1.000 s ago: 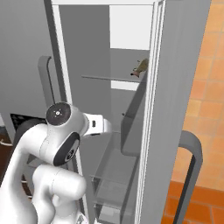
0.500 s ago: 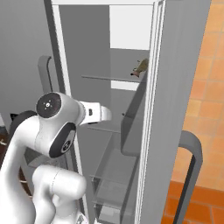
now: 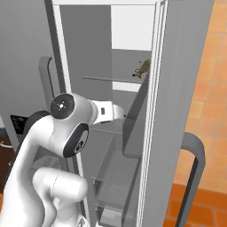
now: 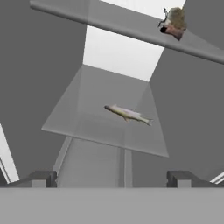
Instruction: Place one lemon wedge and one fish in each tupperware on the nearby counter, to pack two identical lunches.
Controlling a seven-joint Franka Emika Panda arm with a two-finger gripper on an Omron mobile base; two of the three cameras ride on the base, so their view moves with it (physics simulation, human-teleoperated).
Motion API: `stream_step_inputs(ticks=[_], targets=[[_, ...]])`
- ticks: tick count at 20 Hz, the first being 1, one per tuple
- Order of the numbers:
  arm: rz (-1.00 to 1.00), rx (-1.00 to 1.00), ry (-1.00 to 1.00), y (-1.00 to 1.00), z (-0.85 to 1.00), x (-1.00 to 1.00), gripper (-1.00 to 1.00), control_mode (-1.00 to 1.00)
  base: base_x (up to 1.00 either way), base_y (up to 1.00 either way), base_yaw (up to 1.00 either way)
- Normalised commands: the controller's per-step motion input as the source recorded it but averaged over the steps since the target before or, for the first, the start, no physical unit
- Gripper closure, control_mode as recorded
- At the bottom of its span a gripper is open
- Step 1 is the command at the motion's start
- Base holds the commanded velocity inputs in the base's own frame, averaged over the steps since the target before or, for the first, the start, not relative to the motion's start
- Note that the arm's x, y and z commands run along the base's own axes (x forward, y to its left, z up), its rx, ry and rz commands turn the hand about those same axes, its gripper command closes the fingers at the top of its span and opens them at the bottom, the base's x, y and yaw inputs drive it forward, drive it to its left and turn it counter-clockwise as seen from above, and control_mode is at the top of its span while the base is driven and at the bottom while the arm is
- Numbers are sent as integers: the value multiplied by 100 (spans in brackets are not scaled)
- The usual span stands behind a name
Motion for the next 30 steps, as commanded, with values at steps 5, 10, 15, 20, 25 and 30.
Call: stream_step_inputs(ticks=[5,10,15,20,25,30], targets=[[-10,0,-15,-1,81,0,-100,-100,0,0,0],[-18,1,-16,8,66,0,-100,-100,0,0,0],[-10,10,-4,11,49,0,-100,-100,0,0,0],[-5,10,0,16,55,0,-100,-100,0,0,0],[-7,13,0,-3,14,7,-100,-100,0,0,0],[-4,12,0,-9,-13,18,-100,-100,0,0,0]])
